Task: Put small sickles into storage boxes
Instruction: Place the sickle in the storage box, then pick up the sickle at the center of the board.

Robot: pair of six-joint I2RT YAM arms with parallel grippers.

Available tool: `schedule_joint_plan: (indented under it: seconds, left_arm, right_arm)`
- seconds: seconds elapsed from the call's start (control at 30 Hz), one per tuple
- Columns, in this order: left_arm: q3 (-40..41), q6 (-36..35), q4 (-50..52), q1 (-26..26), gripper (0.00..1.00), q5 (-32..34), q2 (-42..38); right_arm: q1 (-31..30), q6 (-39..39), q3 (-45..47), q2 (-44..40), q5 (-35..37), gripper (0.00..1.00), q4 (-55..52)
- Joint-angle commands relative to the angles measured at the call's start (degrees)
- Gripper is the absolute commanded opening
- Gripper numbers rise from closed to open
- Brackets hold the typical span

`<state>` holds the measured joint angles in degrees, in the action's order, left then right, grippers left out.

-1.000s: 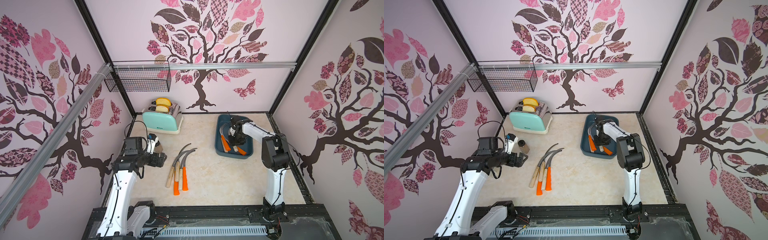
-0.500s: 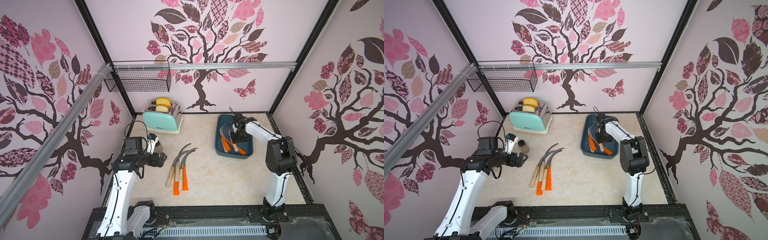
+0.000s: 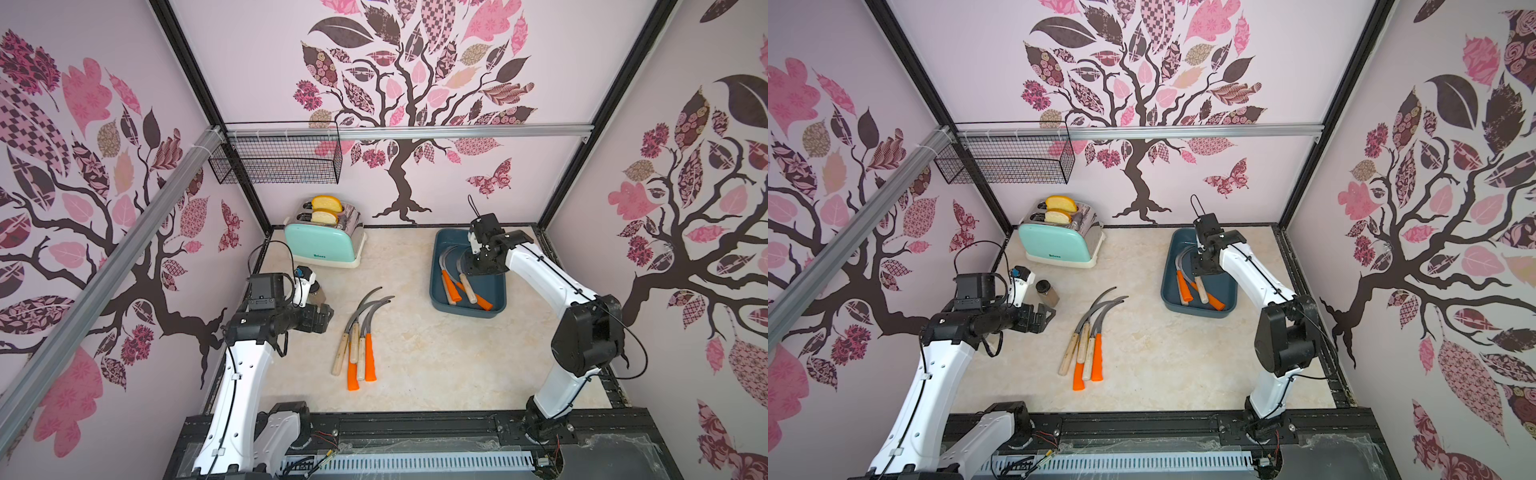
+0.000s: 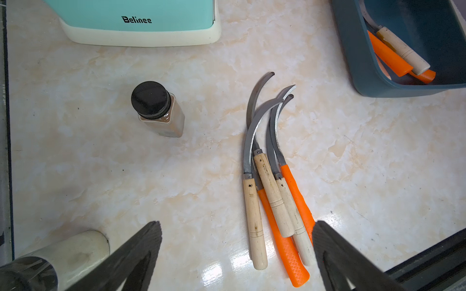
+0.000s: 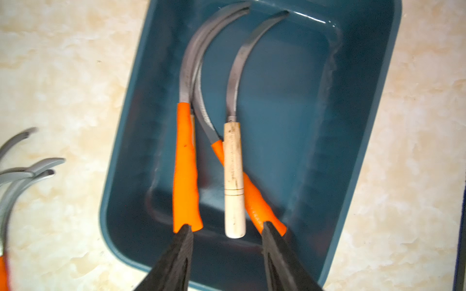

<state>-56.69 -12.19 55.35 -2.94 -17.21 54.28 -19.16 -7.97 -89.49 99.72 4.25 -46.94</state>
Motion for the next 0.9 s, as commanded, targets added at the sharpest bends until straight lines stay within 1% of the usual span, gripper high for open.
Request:
schedule_joint_plan:
  seconds: [0.0, 0.1, 0.2, 0.27, 0.4, 0.47, 0.57, 0.63, 0.73, 0.87]
  left_arm:
    - [-1.2, 1.9, -1.7, 0.3, 0.98, 3.5, -1.4]
    - [-1.4, 2.5, -1.8, 0.2, 0.98, 5.2, -1.4]
    - [-1.4, 3.2, -1.4, 0.2, 0.98, 7.5, -1.0]
    - [-1.0, 3.7, -2.0, 0.1, 0.98, 9.4, -0.8]
    - [-1.3, 3.7, -1.7, -0.1, 0.98, 9.4, -0.2]
    - [-1.6, 3.7, -1.5, -0.2, 0.98, 9.3, -0.2]
    - [-1.5, 3.7, -1.6, -0.1, 0.98, 8.7, -0.2]
    - [-1.3, 3.8, -1.6, -0.2, 0.98, 8.6, -0.2]
    - [-1.1, 3.9, -1.2, -0.3, 0.98, 8.0, -0.7]
    - [-1.0, 3.2, -0.5, -0.3, 0.98, 7.2, -1.4]
  right_arm:
    - [-6.1, -2.1, 1.3, -2.2, -1.1, 0.49, -0.8]
    - [-11.0, -5.2, 4.4, -4.8, -2.9, 0.49, 0.4]
    - [-15.7, -9.6, 9.9, -9.2, -5.4, 0.49, 4.4]
    - [-19.2, -12.8, 13.4, -11.7, -5.3, 0.48, 6.4]
    - [-27.9, -17.8, 17.9, -14.0, -4.3, 0.48, 8.9]
    - [-32.9, -20.7, 18.6, -13.3, -2.8, 0.48, 9.2]
    - [-39.2, -24.3, 19.7, -10.9, -2.6, 0.48, 11.7]
    - [-42.2, -25.9, 19.3, -8.1, -1.8, 0.48, 12.2]
    - [-45.6, -26.9, 17.4, -3.6, -2.4, 0.49, 13.0]
    - [-47.9, -27.0, 14.1, 1.1, -2.5, 0.50, 12.2]
